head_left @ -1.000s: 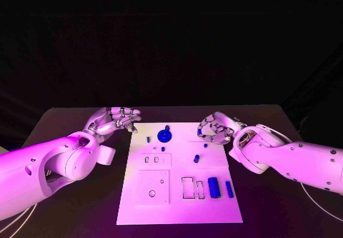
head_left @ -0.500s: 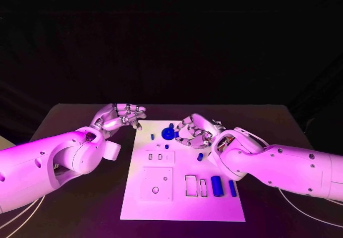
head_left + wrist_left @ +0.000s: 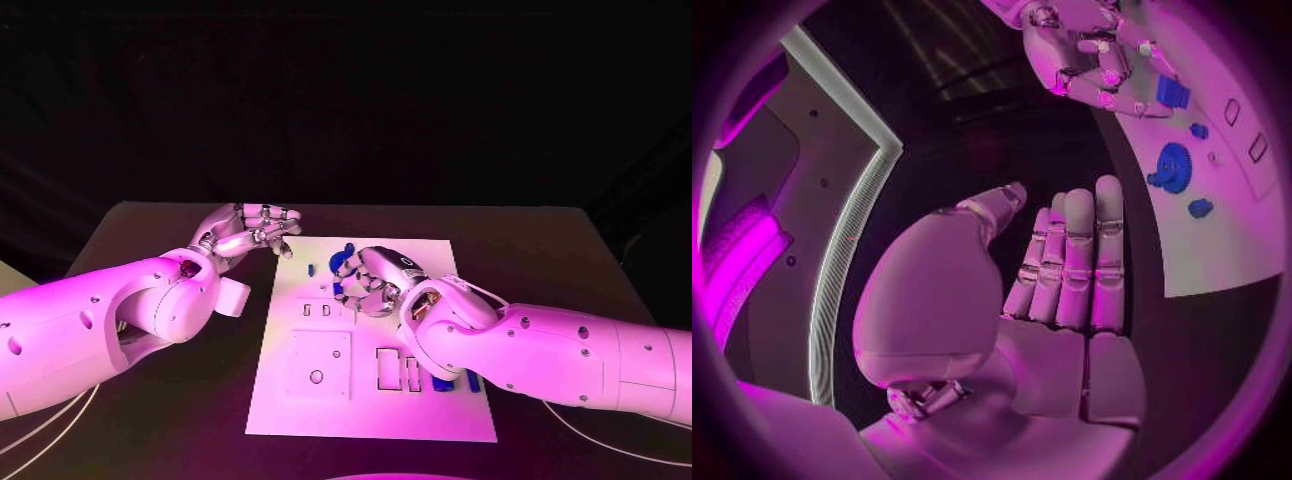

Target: Assemble the parts on the task board

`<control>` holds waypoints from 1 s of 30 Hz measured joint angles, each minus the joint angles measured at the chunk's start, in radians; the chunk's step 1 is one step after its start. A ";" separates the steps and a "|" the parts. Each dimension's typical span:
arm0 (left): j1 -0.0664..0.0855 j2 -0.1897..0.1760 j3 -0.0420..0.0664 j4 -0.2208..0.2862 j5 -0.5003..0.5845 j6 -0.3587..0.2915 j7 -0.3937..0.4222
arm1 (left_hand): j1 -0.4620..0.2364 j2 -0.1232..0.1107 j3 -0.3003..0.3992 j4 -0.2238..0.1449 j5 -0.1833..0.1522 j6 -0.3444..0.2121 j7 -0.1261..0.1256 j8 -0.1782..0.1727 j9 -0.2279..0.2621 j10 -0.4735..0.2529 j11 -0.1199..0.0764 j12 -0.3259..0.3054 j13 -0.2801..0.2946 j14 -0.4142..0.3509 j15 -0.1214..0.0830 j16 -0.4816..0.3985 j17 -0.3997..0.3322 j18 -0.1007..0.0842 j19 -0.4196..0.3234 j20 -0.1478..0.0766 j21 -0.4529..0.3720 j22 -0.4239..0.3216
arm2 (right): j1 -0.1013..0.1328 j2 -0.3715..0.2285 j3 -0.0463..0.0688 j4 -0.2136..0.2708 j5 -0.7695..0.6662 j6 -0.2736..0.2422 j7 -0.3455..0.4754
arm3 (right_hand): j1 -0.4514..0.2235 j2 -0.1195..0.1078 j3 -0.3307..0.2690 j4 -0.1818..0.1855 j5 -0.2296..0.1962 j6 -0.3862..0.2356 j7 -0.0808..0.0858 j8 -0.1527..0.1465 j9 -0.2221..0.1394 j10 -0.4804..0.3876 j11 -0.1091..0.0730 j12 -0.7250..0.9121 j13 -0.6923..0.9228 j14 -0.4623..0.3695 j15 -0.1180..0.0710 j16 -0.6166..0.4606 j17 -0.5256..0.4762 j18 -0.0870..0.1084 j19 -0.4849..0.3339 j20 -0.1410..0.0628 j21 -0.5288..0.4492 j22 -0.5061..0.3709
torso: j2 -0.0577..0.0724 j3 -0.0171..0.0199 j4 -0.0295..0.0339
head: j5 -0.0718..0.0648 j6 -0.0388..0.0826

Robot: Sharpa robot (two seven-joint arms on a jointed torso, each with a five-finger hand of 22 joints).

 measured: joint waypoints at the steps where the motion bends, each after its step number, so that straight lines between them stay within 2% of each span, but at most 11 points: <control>1: 0.000 0.000 0.000 0.000 -0.001 0.000 -0.001 | 0.000 0.000 0.000 0.000 0.000 0.000 0.000 0.000 0.001 -0.002 -0.002 0.007 0.003 0.003 -0.003 0.008 0.002 0.000 0.000 0.000 0.008 0.004 | -0.005 0.004 -0.001 -0.004 -0.007 0.001 -0.006 | 0.000 0.000 0.000 0.000 0.000 0.000 0.000 0.000 0.000 0.000 0.000 0.000 0.000 0.000 0.000 0.000 0.000 0.000 0.000 0.000 0.000 0.000 | 0.000 0.0001 0.0003 | 0.001 -0.001; 11: 0.000 0.002 0.000 0.000 -0.006 0.000 -0.008 | -0.004 0.004 0.001 -0.004 0.000 -0.004 -0.004 0.004 0.004 -0.007 -0.007 0.046 0.028 0.014 -0.007 0.047 0.014 0.000 0.009 -0.009 0.043 0.026 | -0.028 0.030 -0.003 -0.024 -0.049 0.011 -0.036 | 0.000 0.000 0.003 -0.003 0.004 -0.001 0.005 0.000 0.000 0.000 0.000 0.000 0.000 0.000 0.000 0.000 0.000 0.000 0.000 0.000 0.000 0.000 | 0.000 0.0005 0.0004 | 0.007 -0.009; 25: 0.000 0.001 0.000 0.000 -0.015 0.001 -0.014 | -0.004 0.004 0.000 -0.006 0.000 0.000 -0.007 0.004 0.005 -0.011 -0.011 0.071 0.041 0.034 -0.009 0.080 0.043 0.000 0.009 -0.009 0.059 0.035 | -0.038 0.034 -0.005 -0.031 -0.076 0.040 -0.054 | -0.003 -0.003 0.002 -0.003 0.004 -0.001 0.004 0.000 0.000 0.000 0.000 0.000 0.000 0.000 0.000 0.000 0.000 0.000 0.000 0.000 0.000 0.000 | 0.000 0.0000 -0.0007 | 0.011 -0.015; 30: 0.000 0.001 0.000 -0.001 -0.018 0.001 -0.016 | -0.004 0.004 0.000 -0.006 0.000 0.000 -0.007 0.004 0.006 -0.011 -0.011 0.072 0.044 0.033 -0.009 0.089 0.049 0.000 0.009 -0.009 0.065 0.037 | -0.039 0.034 -0.005 -0.031 -0.081 0.052 -0.058 | -0.013 -0.014 0.002 -0.003 0.004 -0.001 0.004 0.001 0.000 0.000 0.000 0.000 0.000 0.000 0.000 0.000 0.000 0.000 0.000 0.000 0.000 0.000 | -0.001 -0.0001 -0.0012 | 0.012 -0.016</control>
